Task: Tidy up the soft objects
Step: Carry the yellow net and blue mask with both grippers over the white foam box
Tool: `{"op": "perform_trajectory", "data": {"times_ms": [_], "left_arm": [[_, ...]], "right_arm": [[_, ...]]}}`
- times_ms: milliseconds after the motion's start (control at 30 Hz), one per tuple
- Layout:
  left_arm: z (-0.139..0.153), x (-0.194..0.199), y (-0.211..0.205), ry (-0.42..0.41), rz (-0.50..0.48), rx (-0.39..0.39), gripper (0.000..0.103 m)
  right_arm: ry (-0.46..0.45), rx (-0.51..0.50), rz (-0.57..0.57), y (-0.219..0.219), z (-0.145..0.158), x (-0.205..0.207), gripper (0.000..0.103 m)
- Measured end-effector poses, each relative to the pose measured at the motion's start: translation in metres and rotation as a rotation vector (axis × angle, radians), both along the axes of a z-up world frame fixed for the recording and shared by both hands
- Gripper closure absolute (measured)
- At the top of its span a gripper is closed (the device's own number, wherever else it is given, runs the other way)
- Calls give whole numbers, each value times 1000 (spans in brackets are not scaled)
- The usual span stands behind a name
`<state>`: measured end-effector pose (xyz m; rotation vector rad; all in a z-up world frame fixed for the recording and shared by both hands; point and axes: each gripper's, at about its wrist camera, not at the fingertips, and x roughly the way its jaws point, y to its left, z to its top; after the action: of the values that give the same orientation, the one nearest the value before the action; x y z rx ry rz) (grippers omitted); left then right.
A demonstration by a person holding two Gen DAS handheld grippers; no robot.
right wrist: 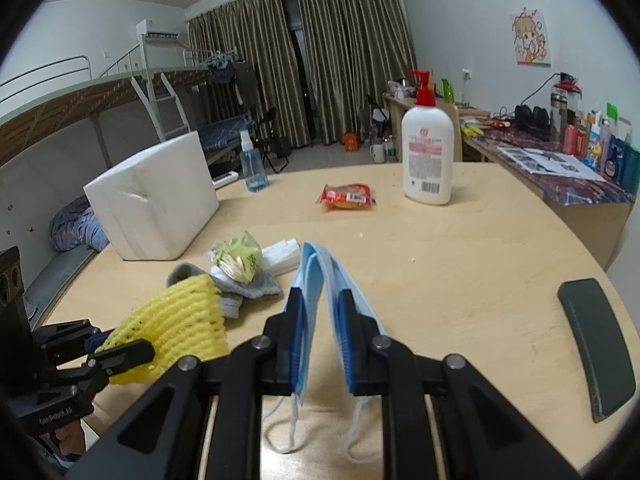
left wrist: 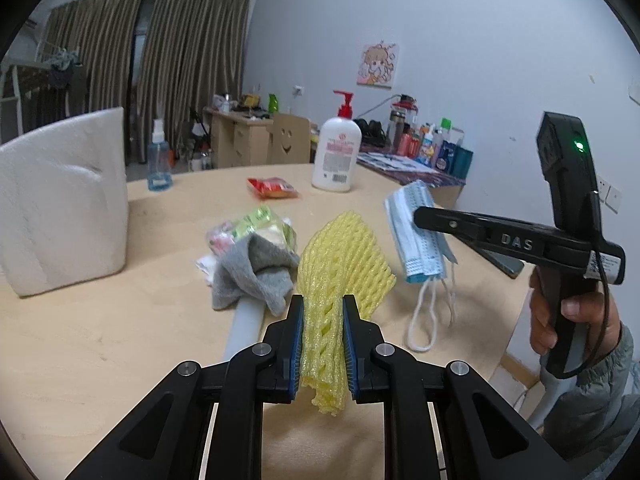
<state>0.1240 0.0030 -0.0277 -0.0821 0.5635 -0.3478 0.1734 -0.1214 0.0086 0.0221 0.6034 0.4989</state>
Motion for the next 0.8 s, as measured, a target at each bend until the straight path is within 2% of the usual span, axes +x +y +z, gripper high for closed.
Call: {"op": "perform_trajectory", "data": {"times_ms": [400,800], "left_arm": [[23,-24,8,-81,52,16,84],[58,-63,8,-212,82,45,84]], "right_arm": [[-100,24,9,-5,23,-28,82],[-210,54,25,-10,49,-58,82]]}}
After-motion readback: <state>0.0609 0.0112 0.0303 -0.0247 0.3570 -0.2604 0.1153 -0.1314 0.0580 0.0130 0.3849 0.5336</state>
